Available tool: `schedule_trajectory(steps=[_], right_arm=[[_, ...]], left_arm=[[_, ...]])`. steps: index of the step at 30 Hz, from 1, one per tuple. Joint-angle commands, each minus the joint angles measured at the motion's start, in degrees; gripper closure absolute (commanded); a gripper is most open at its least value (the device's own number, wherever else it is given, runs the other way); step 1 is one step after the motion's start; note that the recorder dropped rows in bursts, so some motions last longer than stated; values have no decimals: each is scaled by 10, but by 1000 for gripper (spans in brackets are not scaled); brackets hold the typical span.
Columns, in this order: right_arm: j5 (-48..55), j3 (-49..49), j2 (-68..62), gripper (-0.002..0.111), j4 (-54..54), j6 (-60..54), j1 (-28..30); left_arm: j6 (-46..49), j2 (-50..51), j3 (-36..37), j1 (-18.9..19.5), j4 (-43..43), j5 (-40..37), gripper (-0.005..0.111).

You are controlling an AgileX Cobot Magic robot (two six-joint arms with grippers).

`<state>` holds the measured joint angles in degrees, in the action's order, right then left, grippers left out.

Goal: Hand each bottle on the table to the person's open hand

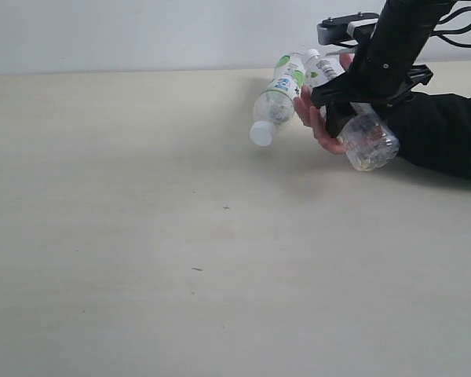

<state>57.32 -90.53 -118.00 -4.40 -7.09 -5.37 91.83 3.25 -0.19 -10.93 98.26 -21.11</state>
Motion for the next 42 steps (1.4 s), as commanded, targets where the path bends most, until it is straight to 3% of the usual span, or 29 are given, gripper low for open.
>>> schedule_trajectory(steps=[1, 9, 18, 20, 22, 23, 26, 33, 39, 42], right_arm=[[-3, -4, -1, 30, 5, -3, 1], [-14, -9, 6, 28, 5, -3, 1], [70, -83, 100, 29, 1, -28, 1], [69, -83, 149, 38, 0, -32, 1], [70, -74, 180, 55, -2, -42, 1], [66, -57, 217, 76, -18, -56, 1], [46, -8, 274, 108, -74, -105, 1], [-149, 231, 442, 108, -138, -142, 1], [-336, 428, 468, 108, -196, -144, 1], [-370, 480, 514, 108, -280, -255, 1]], left_arm=[[-5, -2, 2, 2, 0, -5, 107], [-5, -2, 2, 2, 0, -5, 107], [-5, -2, 2, 2, 0, -5, 107], [-5, -2, 2, 2, 0, -5, 107], [-5, -2, 2, 2, 0, -5, 107], [-5, -2, 2, 2, 0, -5, 107], [-5, -2, 2, 2, 0, -5, 107], [-5, -2, 2, 2, 0, -5, 107], [-5, -2, 2, 2, 0, -5, 107], [-5, -2, 2, 2, 0, -5, 107]])
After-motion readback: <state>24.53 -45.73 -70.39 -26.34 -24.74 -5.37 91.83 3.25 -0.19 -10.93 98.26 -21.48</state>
